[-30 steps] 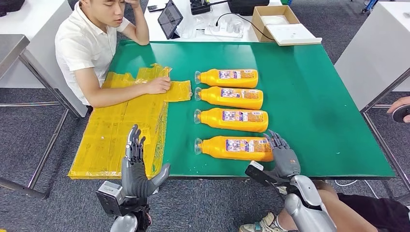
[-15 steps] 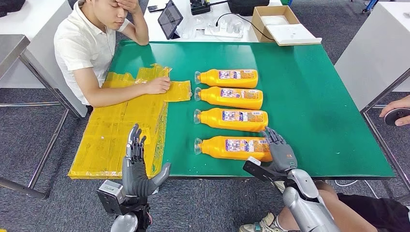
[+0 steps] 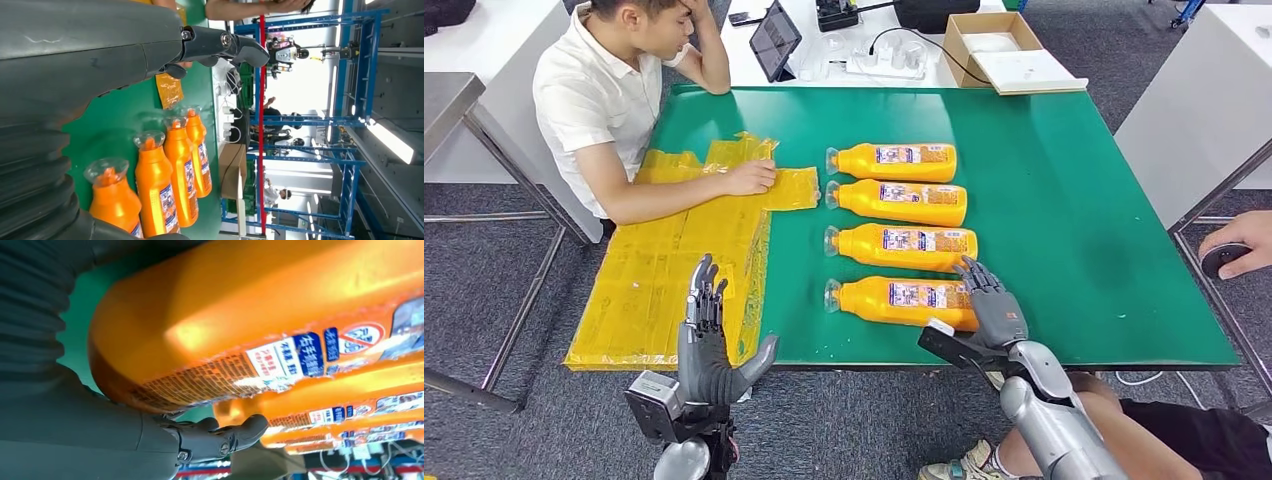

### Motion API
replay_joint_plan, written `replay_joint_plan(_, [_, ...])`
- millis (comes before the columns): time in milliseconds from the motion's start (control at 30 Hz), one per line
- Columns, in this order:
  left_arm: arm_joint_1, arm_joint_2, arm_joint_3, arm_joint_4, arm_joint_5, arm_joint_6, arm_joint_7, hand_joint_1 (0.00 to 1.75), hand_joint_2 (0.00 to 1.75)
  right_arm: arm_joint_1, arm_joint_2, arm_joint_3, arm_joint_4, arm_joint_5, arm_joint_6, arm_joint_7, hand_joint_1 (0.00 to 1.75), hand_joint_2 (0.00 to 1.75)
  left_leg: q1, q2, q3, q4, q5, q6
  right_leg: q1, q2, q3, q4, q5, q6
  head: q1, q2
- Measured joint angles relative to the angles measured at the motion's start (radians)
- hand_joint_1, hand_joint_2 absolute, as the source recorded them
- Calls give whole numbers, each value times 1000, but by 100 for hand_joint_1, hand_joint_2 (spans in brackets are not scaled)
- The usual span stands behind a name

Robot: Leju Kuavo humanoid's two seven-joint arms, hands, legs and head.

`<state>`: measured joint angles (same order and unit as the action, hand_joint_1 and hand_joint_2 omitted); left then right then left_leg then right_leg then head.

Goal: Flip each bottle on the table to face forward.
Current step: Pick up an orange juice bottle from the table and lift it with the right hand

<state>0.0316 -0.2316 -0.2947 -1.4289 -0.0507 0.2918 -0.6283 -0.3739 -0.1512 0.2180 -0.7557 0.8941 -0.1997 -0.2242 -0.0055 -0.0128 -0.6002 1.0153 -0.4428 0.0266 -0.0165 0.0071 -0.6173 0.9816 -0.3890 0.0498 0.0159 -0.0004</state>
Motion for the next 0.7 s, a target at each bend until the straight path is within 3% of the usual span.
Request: replay_joint_plan(700, [-12, 0, -14, 20, 20, 4, -2, 0, 175, -104, -5, 40, 168, -97, 125, -9, 175, 175, 0, 5, 17, 0, -3, 0, 1, 4, 14, -1, -1, 0, 0, 0])
